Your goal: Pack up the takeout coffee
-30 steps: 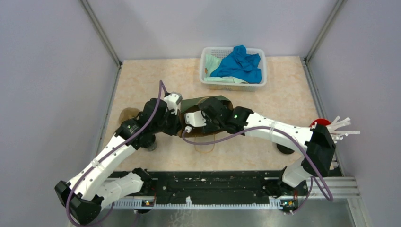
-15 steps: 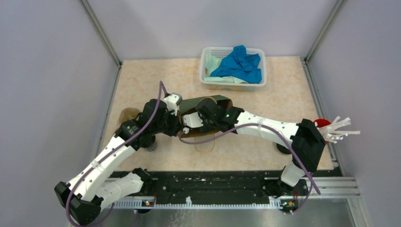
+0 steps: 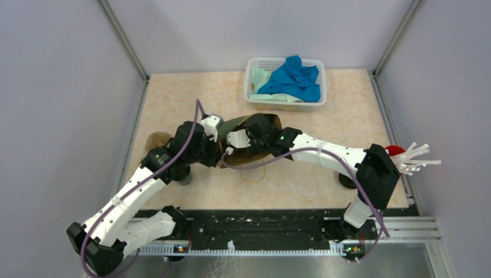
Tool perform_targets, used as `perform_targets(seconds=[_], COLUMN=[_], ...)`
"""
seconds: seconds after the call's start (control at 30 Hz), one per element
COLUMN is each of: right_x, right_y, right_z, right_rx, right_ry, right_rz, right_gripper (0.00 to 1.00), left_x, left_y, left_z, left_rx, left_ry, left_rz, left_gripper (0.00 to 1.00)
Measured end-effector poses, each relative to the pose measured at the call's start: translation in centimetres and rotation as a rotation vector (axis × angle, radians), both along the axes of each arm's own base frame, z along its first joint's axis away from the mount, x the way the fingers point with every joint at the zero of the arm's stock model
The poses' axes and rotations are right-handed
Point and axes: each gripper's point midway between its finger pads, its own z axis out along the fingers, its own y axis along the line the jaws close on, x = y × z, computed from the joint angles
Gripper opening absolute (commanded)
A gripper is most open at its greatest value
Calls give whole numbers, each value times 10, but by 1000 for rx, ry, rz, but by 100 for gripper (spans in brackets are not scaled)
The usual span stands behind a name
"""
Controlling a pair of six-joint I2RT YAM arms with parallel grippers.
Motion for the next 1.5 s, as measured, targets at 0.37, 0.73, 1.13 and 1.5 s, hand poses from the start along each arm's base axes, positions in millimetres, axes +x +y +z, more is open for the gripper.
perform_targets(seconds=[0.37, 0.73, 1.13, 1.5], right_x=[-1, -15, 10, 17], right_y=[5, 24, 8, 14], right_z=[-5, -10, -6, -4], right_rx=[20, 13, 32, 56], right_ry=[20, 79, 56, 12], right_rz=[33, 124, 84, 110], right_gripper=[46, 45, 45, 45], left_x=[3, 7, 8, 8], left_y=[0, -2, -1, 0], left_z=[-2, 0, 0, -1], left_rx=[14, 18, 21, 33], left_ry=[6, 7, 9, 26], left_rz=[5, 10, 20, 29], left_gripper=[0, 0, 0, 0])
